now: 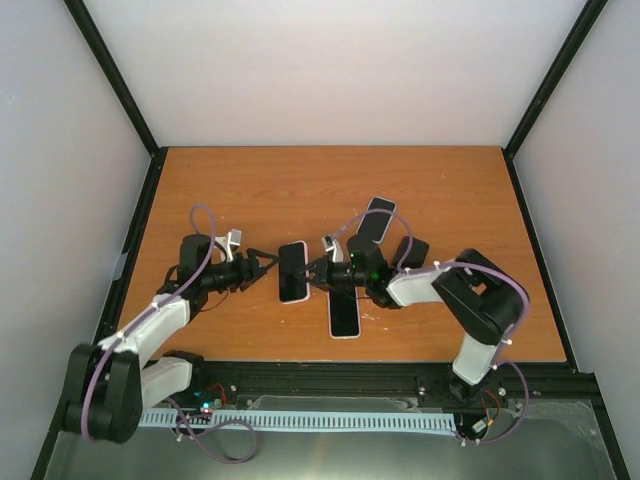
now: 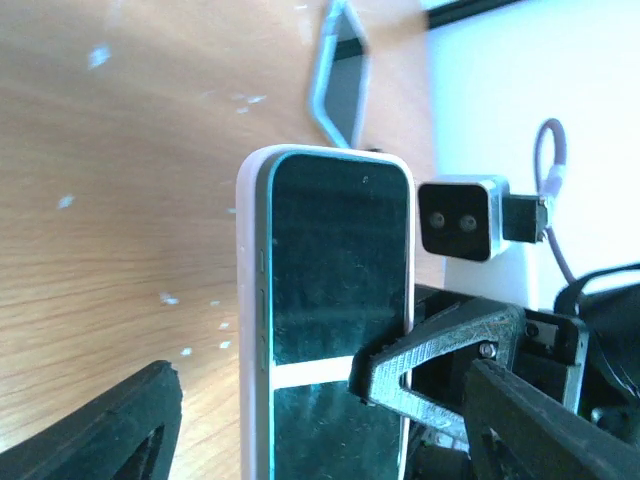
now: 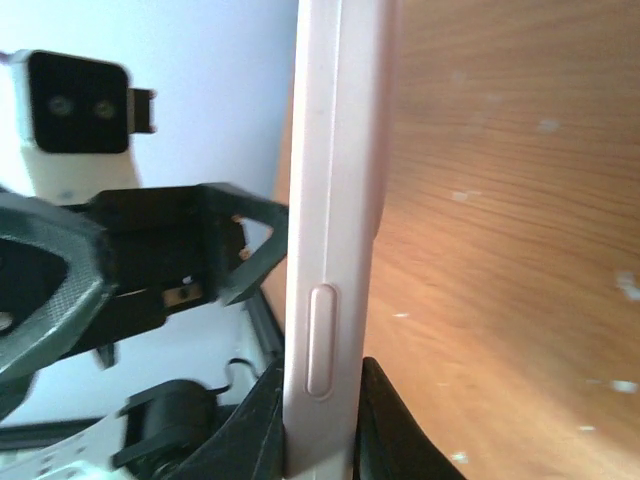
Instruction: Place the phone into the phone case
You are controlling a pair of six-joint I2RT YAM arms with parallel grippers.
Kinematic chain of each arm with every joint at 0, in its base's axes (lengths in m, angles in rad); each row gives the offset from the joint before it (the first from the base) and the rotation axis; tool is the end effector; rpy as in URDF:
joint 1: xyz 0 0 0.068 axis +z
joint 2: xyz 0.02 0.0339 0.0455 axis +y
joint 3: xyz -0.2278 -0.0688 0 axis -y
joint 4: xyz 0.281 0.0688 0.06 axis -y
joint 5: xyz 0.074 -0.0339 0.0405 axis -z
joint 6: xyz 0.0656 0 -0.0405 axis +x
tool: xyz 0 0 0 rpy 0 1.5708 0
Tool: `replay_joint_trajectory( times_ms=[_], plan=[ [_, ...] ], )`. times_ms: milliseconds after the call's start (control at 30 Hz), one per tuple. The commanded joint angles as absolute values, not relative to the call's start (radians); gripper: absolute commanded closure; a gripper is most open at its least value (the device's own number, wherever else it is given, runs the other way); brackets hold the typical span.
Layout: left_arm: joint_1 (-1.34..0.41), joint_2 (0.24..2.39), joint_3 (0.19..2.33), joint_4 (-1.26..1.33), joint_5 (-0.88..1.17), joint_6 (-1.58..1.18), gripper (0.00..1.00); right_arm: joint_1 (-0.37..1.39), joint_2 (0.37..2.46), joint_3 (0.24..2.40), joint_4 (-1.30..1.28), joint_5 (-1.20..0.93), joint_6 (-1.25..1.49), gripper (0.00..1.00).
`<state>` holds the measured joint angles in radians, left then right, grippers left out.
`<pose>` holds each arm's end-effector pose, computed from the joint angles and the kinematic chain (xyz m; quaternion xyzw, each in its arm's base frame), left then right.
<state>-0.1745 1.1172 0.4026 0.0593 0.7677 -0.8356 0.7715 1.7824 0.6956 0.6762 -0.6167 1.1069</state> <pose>0.2559 -0.0914 0.1056 -0.1134 0.8405 -0.4923 0.1961 0.2378 0.2842 0.0645 -0.0310 0.8135 0.5714 0.1035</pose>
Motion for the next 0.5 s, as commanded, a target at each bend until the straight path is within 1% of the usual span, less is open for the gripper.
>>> replay_joint_trajectory(
  times_ms=[0,100,167,200,300,467],
  plan=[
    [-0.162,0.971,0.440,0.055,0.864,-0.830,0.21,0.769,1.634,0.674,0.766,-0.708,1.071,0.88],
    [-0.160,0.887,0.460,0.059,0.915,-0.848,0.18,0.768,1.546,0.647,0.790,-0.741,1.083,0.88],
    [-0.160,0.843,0.466,0.080,0.948,-0.866,0.11,0.770,1.487,0.636,0.786,-0.759,1.077,0.88],
    [-0.159,0.825,0.467,0.099,0.964,-0.881,0.10,0.770,1.460,0.632,0.786,-0.767,1.078,0.88],
    [-0.160,0.775,0.455,0.208,1.032,-0.953,0.12,0.772,1.395,0.633,0.805,-0.805,1.090,0.88],
    [-0.160,0.749,0.410,0.464,1.099,-1.116,0.15,0.792,1.366,0.642,0.882,-0.868,1.123,0.88]
  ],
)
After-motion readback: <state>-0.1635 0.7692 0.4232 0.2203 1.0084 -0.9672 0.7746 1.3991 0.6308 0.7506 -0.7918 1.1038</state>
